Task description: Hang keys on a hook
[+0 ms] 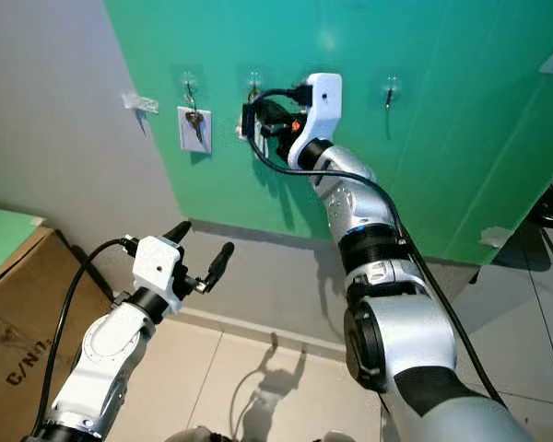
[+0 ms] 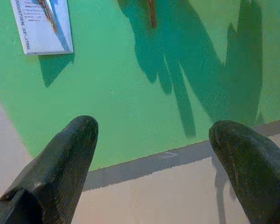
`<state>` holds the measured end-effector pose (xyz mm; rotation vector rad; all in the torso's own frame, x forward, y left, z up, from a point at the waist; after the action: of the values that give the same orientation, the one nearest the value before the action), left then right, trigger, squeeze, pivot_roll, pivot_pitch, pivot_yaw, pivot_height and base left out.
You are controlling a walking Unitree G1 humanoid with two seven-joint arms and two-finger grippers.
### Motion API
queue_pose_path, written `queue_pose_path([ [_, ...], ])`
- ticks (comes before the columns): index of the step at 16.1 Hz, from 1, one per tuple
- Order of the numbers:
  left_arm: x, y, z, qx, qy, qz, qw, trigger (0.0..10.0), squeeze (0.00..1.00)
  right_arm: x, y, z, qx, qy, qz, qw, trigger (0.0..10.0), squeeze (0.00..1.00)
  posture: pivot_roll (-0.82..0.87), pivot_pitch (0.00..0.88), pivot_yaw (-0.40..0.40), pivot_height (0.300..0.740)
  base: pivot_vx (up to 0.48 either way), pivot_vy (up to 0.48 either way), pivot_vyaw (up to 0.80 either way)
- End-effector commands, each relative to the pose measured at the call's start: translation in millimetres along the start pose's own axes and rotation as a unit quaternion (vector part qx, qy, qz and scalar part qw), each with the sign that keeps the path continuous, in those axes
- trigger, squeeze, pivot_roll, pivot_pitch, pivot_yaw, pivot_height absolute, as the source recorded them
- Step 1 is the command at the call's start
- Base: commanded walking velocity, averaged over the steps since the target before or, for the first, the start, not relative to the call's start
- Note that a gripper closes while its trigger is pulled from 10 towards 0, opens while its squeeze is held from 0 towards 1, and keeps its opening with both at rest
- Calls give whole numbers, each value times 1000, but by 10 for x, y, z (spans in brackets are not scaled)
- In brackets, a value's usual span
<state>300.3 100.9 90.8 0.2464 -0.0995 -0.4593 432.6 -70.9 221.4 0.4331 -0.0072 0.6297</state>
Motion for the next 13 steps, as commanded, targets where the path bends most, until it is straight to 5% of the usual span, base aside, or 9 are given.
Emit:
queue_pose_path([
  [1,-12,33,15,4,-1,6,1000,10000,0,41,11,107,17,-17,-3,1000,0,0,-70,0,53,740,0,0,0],
  [5,-8,38,2,2,4,6,1000,10000,0,28,-102,93,91,-16,-30,995,0,0,-71,0,52,740,0,0,0],
  [8,-4,39,-3,2,6,6,1000,10000,0,7,-174,-19,95,6,-54,994,0,0,-71,0,54,740,0,0,0],
  [9,-4,39,-4,2,6,6,1000,10000,0,5,-177,-39,89,11,-55,994,10000,173,-71,0,54,740,0,0,0],
  [10,-3,40,-3,3,7,6,1000,10000,0,2,-177,-65,77,18,-56,995,10000,1000,-71,0,55,740,0,0,0],
  [13,-2,49,-1,9,7,8,1000,10000,0,3,-164,-90,20,24,-60,998,10000,1000,-72,0,55,740,0,0,0],
])
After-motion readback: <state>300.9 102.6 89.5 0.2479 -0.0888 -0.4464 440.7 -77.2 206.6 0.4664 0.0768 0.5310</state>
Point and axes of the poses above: a point about 5 cm out from each wrist's last joint towards the gripper, its own x axis pointing out of the wrist towards the gripper, its own z axis along the axis of the wrist's last joint, y = z × x, the point moved 4 cm from there along x, pointing out of the wrist towards the gripper, and after that the axes turned 7 degrees about x, right-handed, at the moved point
